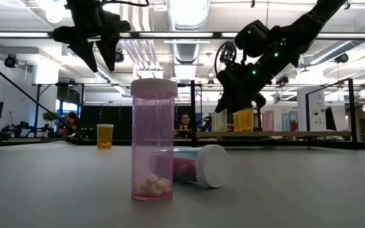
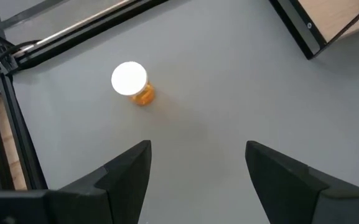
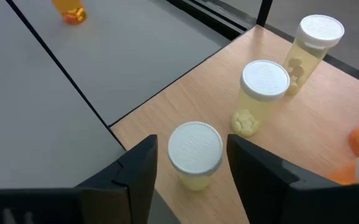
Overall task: Pick and place medicine bottles onto shelf by color
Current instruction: Put the yellow medicine bottle on the shelf aligned with the other yellow medicine bottle, then put the orange medicine bottle on the shelf aligned with the other orange medicine bottle
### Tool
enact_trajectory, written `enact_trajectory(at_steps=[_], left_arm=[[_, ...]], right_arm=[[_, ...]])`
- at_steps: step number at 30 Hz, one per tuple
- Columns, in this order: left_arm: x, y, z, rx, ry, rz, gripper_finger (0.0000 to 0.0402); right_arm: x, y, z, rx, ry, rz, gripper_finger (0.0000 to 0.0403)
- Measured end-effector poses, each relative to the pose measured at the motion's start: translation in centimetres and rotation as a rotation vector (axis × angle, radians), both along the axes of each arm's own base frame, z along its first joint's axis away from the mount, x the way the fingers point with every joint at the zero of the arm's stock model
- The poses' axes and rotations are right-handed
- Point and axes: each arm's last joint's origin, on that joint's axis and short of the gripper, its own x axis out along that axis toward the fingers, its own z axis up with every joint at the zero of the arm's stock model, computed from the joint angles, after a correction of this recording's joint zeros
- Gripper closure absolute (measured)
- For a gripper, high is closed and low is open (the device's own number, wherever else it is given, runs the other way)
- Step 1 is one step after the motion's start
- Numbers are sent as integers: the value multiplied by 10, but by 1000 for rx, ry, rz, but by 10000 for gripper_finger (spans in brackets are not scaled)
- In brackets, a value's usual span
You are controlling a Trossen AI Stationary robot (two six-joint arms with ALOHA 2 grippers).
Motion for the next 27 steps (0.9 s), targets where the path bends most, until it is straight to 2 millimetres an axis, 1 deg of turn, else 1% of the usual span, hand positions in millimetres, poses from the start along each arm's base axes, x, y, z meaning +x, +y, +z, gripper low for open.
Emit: enact_trajectory(at_steps=[2,4,7,10,13,16,21,24,27], left_arm=[[0,0,0,16,0,5,158],[0,1,1,27,-4,8,158],[4,1,1,47,-33,15,158],[10,4,2,54,-85,26,158],[17,11,-1,59,-105,51,158],[22,21,-11,56,-62,84,158],[30,45,-29,43,18,162,158],[31,61,-38,35,71,194,158],[31,76,-46,28,118,223,158]], right_arm=[[0,0,3,0,-2,0,213],[1,0,10,-5,-16,1,206],[2,-1,28,-8,-18,1,199],[3,-1,47,-23,40,27,197],[5,-2,70,-36,93,51,197],[6,-3,91,-36,126,62,197],[8,-3,121,-54,143,80,197],[8,-3,132,-71,145,93,197],[8,-3,135,-84,154,98,197]])
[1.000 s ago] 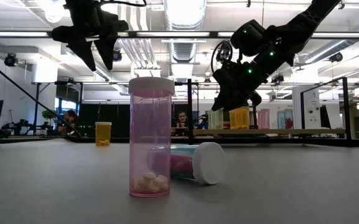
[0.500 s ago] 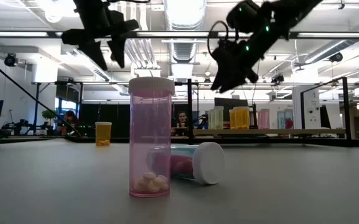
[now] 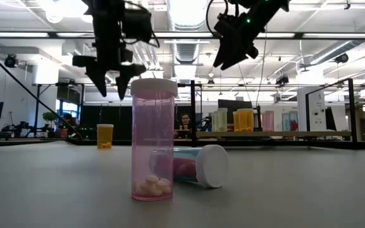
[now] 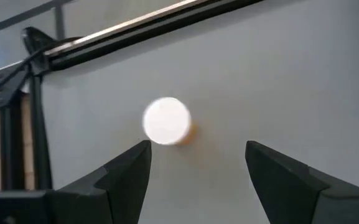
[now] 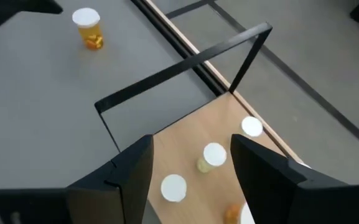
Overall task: Pick and place medicine bottles onto shelf by color
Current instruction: Put the orange medicine bottle on the shelf aligned with the other orange medicine bottle
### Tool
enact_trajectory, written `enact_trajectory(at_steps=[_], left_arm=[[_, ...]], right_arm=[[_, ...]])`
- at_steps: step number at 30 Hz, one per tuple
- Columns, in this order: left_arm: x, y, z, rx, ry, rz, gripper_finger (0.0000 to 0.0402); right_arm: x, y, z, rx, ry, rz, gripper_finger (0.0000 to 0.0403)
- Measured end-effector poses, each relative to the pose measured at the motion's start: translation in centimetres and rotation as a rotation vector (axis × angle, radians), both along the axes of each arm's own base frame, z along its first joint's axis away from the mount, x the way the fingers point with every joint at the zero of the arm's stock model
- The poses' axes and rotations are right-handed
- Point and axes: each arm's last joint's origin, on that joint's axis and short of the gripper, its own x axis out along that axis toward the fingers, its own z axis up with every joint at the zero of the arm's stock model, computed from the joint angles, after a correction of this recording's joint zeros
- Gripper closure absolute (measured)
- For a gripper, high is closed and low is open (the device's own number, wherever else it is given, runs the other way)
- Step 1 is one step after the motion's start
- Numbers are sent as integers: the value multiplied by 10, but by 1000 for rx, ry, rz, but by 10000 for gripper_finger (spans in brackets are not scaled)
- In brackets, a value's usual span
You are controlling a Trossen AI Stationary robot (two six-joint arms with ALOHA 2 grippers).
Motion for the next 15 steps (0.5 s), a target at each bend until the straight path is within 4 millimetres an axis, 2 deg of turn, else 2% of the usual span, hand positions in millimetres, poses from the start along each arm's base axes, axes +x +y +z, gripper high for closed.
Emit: enact_trajectory(at_steps=[8,15], left_arm=[[-7,42,-24,-105,77,85,158],[-8,66,-44,-169,107,87,158]], right_arm=[[-4,0,-10,-14,65,-40,197],[-5,0,-13,-7,84,-40,197]])
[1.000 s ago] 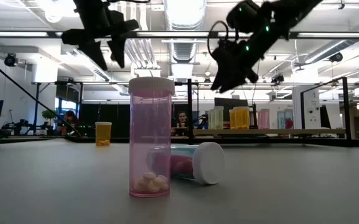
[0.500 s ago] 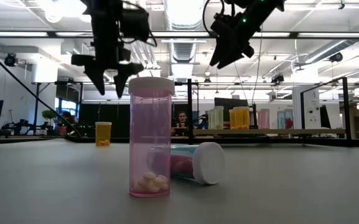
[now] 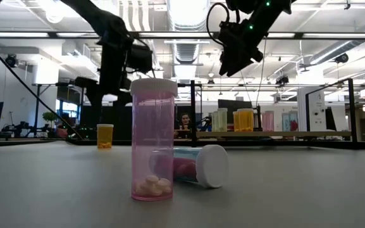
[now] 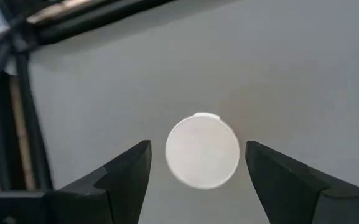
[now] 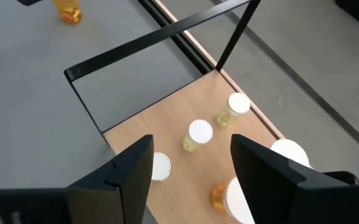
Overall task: Pick and place medicine bottles onto shelf by color
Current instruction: Put the orange medicine bottle on the shelf aligned with the other orange medicine bottle
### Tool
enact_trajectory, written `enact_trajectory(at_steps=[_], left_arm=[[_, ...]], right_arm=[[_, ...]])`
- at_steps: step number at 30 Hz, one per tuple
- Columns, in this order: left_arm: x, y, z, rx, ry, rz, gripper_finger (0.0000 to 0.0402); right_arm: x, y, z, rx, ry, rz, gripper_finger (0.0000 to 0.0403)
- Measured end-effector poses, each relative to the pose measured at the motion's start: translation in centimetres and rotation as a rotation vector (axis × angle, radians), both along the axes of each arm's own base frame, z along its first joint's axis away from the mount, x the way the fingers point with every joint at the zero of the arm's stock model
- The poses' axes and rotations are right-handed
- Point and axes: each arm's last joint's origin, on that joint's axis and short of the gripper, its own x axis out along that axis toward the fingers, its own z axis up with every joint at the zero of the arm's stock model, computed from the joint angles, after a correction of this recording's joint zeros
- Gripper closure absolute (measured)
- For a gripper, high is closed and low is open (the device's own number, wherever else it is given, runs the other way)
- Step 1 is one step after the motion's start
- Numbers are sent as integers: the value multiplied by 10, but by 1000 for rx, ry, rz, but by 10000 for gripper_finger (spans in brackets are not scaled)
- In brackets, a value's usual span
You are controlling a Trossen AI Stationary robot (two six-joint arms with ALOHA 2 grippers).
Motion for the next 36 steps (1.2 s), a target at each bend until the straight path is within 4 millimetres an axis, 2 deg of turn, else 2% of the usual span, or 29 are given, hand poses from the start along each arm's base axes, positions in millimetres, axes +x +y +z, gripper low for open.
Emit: enact_trajectory(at_steps=[9,15,24,27,33,36], left_arm=[[-10,10,-23,-46,-10,7,158],[-15,8,-43,-82,-61,9,158],[-16,8,-50,-69,-79,8,159],[-16,8,-49,-68,-82,2,172],[-13,5,-49,-70,-84,-12,229],[-11,3,-49,-72,-91,-23,236]], right_arm=[[0,0,0,-1,-2,0,197],[-1,-4,0,-1,-3,-14,197],[-4,-9,0,1,-5,-34,197],[-4,-9,0,1,-4,-34,197],[-4,-9,0,1,-4,-35,197],[-4,-9,0,1,-4,-35,197]])
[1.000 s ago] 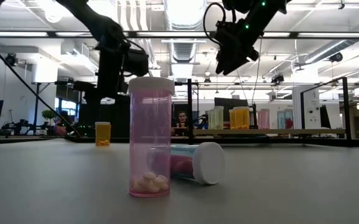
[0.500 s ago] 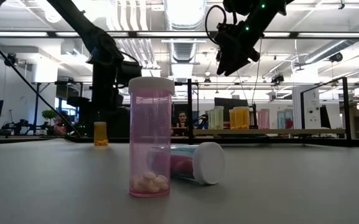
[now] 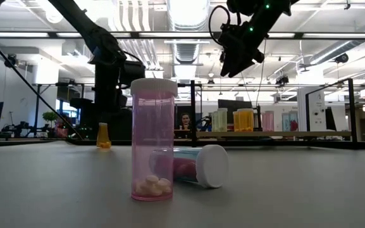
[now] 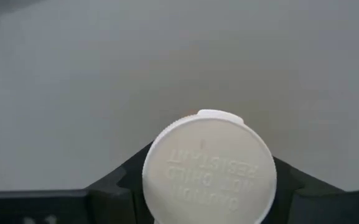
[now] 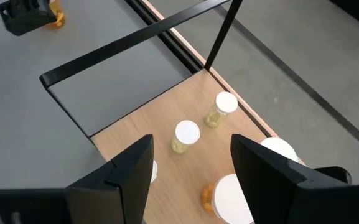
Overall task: Pick and place medicine bottles onto shelf by color
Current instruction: Put the orange medicine bottle on the shelf aligned with the other orange medicine bottle
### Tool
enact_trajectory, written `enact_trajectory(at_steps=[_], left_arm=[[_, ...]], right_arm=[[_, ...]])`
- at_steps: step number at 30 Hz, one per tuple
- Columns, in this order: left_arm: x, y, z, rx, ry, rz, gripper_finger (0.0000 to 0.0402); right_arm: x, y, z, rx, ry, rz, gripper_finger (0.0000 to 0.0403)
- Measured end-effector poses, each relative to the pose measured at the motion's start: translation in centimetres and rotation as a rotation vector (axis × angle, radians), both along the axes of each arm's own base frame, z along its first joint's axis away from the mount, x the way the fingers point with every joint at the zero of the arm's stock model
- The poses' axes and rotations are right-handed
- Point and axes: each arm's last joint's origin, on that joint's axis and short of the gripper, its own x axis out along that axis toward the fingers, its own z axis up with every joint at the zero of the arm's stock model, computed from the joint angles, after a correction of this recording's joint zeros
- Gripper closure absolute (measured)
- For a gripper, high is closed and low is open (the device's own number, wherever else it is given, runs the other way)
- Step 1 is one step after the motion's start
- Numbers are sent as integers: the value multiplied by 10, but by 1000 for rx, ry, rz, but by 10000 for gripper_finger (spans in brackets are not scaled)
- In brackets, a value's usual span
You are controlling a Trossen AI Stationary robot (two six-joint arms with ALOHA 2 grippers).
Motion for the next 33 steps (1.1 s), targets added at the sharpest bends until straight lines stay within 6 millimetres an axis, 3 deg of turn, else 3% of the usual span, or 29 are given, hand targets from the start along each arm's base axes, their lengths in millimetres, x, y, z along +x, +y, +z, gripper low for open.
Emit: enact_trajectory(at_steps=[8,16,21,28,33], left_arm=[[9,-25,23,-35,-121,-120,201],[26,-83,60,20,-292,-336,220],[42,-118,80,59,-502,-402,214],[66,-147,103,101,-779,-457,212],[86,-164,107,93,-912,-475,213]], right_arm=[[-1,0,-1,4,17,3,197],[-4,3,-5,-3,100,87,197],[-2,8,-6,78,76,281,197],[-4,22,-1,299,-67,614,197],[-16,33,4,340,-78,674,197]])
